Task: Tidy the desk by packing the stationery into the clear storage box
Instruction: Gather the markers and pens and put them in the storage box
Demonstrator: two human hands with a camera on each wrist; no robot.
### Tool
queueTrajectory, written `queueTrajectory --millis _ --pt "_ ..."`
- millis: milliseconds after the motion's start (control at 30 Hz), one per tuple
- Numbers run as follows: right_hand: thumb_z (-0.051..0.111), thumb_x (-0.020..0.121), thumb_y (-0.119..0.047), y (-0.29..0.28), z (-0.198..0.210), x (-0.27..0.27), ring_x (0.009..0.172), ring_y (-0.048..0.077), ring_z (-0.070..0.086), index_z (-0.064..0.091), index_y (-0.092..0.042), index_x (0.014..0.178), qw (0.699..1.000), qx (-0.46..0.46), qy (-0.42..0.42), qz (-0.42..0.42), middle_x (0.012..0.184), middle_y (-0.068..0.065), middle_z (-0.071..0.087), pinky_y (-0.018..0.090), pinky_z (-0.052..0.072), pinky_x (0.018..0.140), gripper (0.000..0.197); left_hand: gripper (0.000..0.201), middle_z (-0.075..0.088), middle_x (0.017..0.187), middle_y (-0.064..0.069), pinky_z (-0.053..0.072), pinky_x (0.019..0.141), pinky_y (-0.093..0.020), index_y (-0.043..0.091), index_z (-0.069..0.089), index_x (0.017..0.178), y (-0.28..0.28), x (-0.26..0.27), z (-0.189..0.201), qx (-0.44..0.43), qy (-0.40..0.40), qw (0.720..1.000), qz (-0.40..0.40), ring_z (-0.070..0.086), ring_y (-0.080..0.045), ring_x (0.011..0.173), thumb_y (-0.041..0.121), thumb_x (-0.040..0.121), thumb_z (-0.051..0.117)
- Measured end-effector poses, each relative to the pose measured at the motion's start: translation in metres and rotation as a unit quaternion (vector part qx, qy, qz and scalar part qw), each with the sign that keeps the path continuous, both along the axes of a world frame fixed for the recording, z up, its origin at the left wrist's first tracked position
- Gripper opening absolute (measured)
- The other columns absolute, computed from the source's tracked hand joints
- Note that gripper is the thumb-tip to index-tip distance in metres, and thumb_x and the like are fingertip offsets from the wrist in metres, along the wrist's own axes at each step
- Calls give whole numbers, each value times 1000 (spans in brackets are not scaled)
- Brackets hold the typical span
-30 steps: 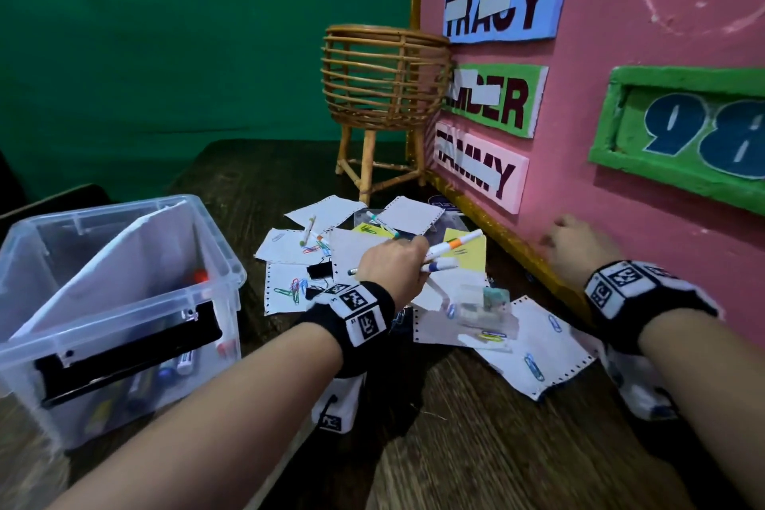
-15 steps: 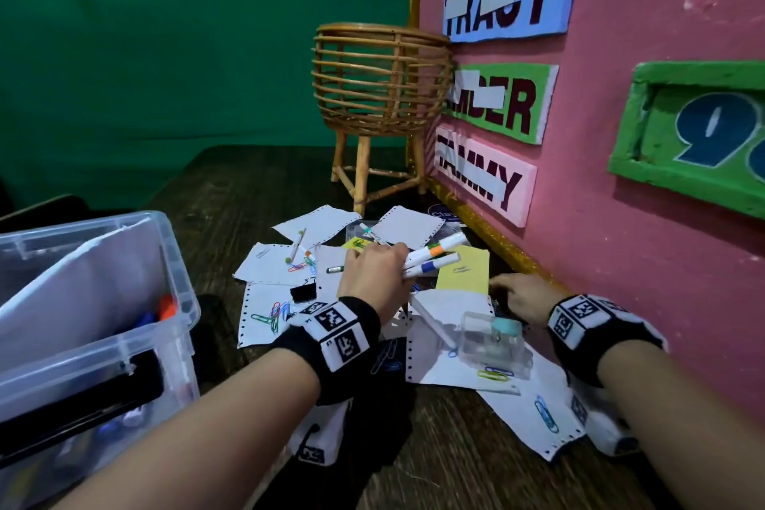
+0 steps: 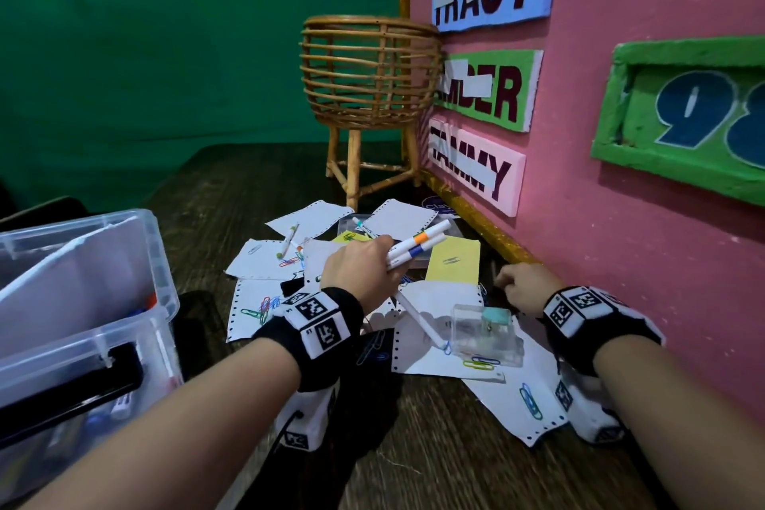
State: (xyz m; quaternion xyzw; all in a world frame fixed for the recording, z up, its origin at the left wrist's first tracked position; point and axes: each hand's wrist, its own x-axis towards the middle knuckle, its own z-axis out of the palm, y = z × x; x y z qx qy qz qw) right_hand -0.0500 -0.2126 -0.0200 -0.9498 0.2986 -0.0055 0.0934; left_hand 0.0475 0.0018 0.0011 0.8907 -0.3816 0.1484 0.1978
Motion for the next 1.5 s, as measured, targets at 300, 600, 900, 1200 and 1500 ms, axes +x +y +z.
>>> queueTrajectory --millis 300,600,900,1200,1500 --pt "37 98 -25 0 -2 1 116 28 51 56 -13 126 1000 -4 26 16 131 12 54 31 42 96 36 23 66 89 -8 41 66 -31 14 56 98 2 -3 7 -37 -62 997 2 60 -30 86 35 91 49" --pt "65 83 -25 3 2 -1 78 25 56 62 -1 91 997 -45 40 -57 90 14 60 28 46 69 26 32 64 75 -13 45 61 -36 5 55 81 1 -8 6 -171 -16 981 -84 58 -31 68 32 78 70" --pt "47 91 -8 8 0 -1 105 36 59 56 8 115 989 1 -57 -138 115 22 61 36 48 84 30 29 60 78 -6 32 63 -30 8 55 83 -7 -3 -3 -8 91 986 -136 54 -24 75 33 80 69" --pt "30 98 -17 49 9 -23 49 20 52 41 -2 98 952 -5 -303 -50 63 6 55 26 40 45 19 32 46 58 5 30 46 -18 20 47 64 -9 -13 18 -209 170 958 -96 42 -8 52 37 88 59" --pt "34 98 -25 85 13 -34 68 30 51 39 -7 84 943 118 -253 184 67 6 50 43 43 70 22 32 68 61 1 44 50 -29 18 62 59 -35 -33 30 -445 467 753 -130 54 -21 49 37 84 64"
